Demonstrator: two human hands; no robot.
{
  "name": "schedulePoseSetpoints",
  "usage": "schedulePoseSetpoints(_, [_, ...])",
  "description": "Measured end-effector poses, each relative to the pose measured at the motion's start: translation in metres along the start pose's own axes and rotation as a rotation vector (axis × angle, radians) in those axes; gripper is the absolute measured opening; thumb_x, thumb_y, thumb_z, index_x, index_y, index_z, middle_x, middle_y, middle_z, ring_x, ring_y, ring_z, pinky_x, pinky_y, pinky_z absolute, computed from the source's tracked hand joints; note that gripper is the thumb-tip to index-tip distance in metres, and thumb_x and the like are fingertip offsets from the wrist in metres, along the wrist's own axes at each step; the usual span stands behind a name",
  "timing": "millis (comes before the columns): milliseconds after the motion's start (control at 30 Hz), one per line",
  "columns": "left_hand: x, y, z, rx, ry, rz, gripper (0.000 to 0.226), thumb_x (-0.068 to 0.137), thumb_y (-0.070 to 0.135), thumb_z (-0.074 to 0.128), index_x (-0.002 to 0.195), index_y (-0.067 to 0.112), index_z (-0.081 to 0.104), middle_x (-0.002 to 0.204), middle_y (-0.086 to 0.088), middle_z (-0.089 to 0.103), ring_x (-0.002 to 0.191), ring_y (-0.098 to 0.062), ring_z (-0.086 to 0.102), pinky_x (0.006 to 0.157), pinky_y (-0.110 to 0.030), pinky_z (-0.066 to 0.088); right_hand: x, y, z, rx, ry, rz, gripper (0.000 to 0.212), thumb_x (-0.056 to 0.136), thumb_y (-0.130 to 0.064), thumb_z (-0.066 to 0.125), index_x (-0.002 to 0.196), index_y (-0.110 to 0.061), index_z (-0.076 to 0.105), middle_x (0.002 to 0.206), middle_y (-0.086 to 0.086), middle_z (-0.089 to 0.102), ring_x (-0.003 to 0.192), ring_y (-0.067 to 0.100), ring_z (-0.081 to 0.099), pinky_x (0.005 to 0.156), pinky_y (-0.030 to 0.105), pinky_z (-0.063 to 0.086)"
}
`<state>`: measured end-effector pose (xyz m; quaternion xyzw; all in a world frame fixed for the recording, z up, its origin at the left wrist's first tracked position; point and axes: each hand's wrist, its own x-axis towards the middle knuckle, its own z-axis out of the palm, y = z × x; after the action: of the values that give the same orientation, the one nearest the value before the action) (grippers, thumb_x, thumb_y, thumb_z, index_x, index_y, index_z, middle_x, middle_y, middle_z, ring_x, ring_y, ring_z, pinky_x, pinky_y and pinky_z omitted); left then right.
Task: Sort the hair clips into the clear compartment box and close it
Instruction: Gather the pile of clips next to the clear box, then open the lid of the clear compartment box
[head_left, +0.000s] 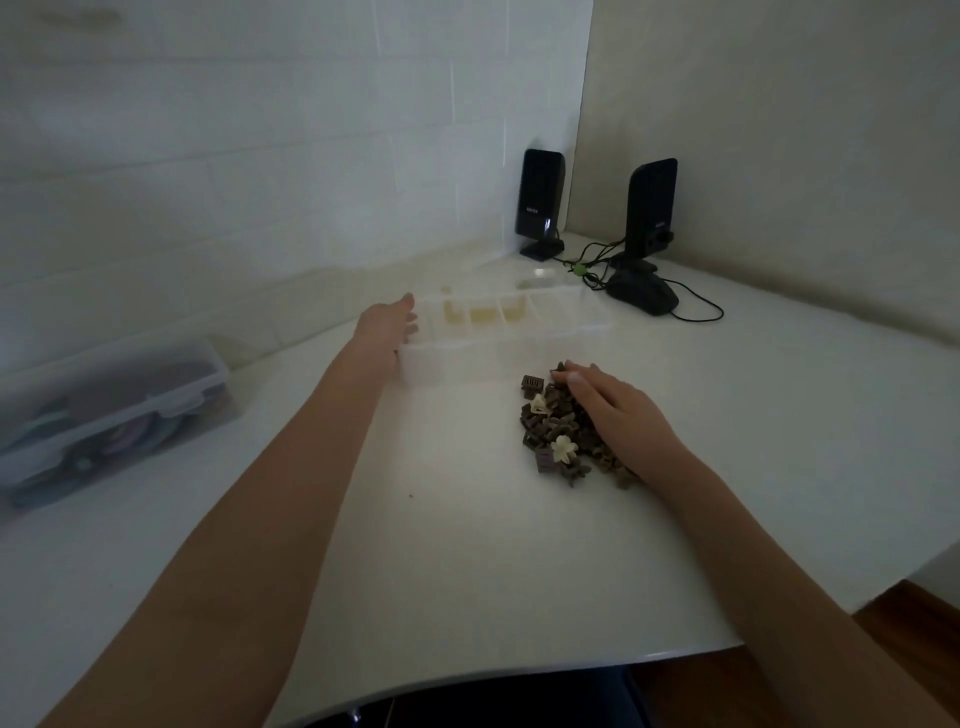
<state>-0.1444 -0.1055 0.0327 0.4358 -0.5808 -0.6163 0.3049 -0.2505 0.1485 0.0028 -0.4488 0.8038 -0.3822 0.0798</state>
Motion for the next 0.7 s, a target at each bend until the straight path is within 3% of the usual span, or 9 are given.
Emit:
schedulePoseSetpoints(67, [-0.004, -0.005, -0.008, -0.049, 0.052, 0.052, 0.028, 0.097, 0.031, 0.048, 0.080, 0.009, 0.054, 0.092, -0.007, 0.058, 0.064, -0.014, 0.049, 0.064, -0.027, 0.041, 0.000, -0.001, 0.000, 0.028, 0.005, 0.013, 0.038, 0.099, -0.040, 0.033, 0.119, -0.027, 0.062, 0.132, -0.006, 0.056, 0.122, 0.015, 0.047, 0.090, 0.020, 0.027])
schedulePoseSetpoints(133, [-0.011, -0.013, -0.020, -0.104, 0.117, 0.114, 0.029, 0.098, 0.032, 0.046, 0.074, 0.016, 0.049, 0.085, -0.001, 0.058, 0.065, -0.014, 0.048, 0.064, -0.028, 0.041, 0.000, -0.002, 0.000, 0.086, 0.011, 0.029, 0.038, 0.099, -0.042, 0.034, 0.119, -0.028, 0.062, 0.132, -0.008, 0.055, 0.123, 0.013, 0.046, 0.093, 0.021, 0.027])
schedulePoseSetpoints(200, [-0.022, -0.021, -0.035, -0.120, 0.198, 0.192, 0.027, 0.099, 0.035, 0.044, 0.075, 0.021, 0.046, 0.083, 0.004, 0.056, 0.068, -0.013, 0.048, 0.062, -0.029, 0.040, 0.001, -0.003, 0.001, 0.153, 0.020, 0.037, 0.038, 0.098, -0.043, 0.035, 0.118, -0.027, 0.063, 0.131, -0.008, 0.056, 0.121, 0.010, 0.047, 0.095, 0.021, 0.028])
schedulePoseSetpoints(300, [-0.039, -0.033, -0.059, -0.100, 0.307, 0.343, 0.022, 0.098, 0.037, 0.042, 0.079, 0.027, 0.045, 0.084, 0.004, 0.052, 0.082, -0.017, 0.048, 0.075, -0.034, 0.039, 0.003, -0.007, 0.003, 0.169, 0.012, 0.030, 0.037, 0.098, -0.041, 0.036, 0.118, -0.026, 0.063, 0.133, -0.006, 0.055, 0.123, 0.010, 0.046, 0.097, 0.021, 0.028])
schedulePoseSetpoints(433, [-0.065, -0.046, -0.085, -0.117, 0.368, 0.440, 0.009, 0.100, 0.031, 0.041, 0.101, 0.026, 0.047, 0.107, -0.011, 0.056, 0.091, -0.014, 0.045, 0.081, -0.032, 0.037, 0.009, -0.012, 0.007, 0.148, -0.049, 0.004, 0.038, 0.097, -0.042, 0.038, 0.121, -0.026, 0.062, 0.134, -0.005, 0.054, 0.124, 0.012, 0.046, 0.098, 0.022, 0.028])
schedulePoseSetpoints(533, [-0.079, -0.046, -0.094, -0.192, 0.350, 0.395, 0.014, 0.100, 0.025, 0.041, 0.112, 0.020, 0.047, 0.098, 0.008, 0.050, 0.089, -0.014, 0.051, 0.071, -0.024, 0.041, 0.015, -0.017, 0.008, 0.167, -0.083, -0.011, 0.034, 0.098, -0.038, 0.038, 0.118, -0.024, 0.062, 0.120, -0.007, 0.059, 0.113, 0.010, 0.051, 0.093, 0.022, 0.031])
schedulePoseSetpoints(600, [-0.086, -0.045, -0.095, -0.287, 0.338, 0.360, 0.011, 0.100, 0.027, 0.042, 0.109, 0.021, 0.046, 0.092, 0.012, 0.050, 0.080, -0.011, 0.054, 0.065, -0.020, 0.039, 0.019, -0.021, 0.009, 0.166, -0.117, -0.021, 0.032, 0.099, -0.034, 0.039, 0.118, -0.024, 0.062, 0.117, -0.007, 0.060, 0.108, 0.008, 0.051, 0.091, 0.022, 0.032])
schedulePoseSetpoints(700, [-0.091, -0.045, -0.094, -0.322, 0.348, 0.363, 0.007, 0.099, 0.026, 0.043, 0.099, 0.024, 0.050, 0.090, 0.012, 0.051, 0.079, -0.012, 0.053, 0.067, -0.021, 0.038, 0.024, -0.024, 0.010, 0.133, -0.151, -0.030, 0.027, 0.097, -0.030, 0.044, 0.116, -0.024, 0.062, 0.115, -0.006, 0.061, 0.105, 0.010, 0.053, 0.087, 0.021, 0.035])
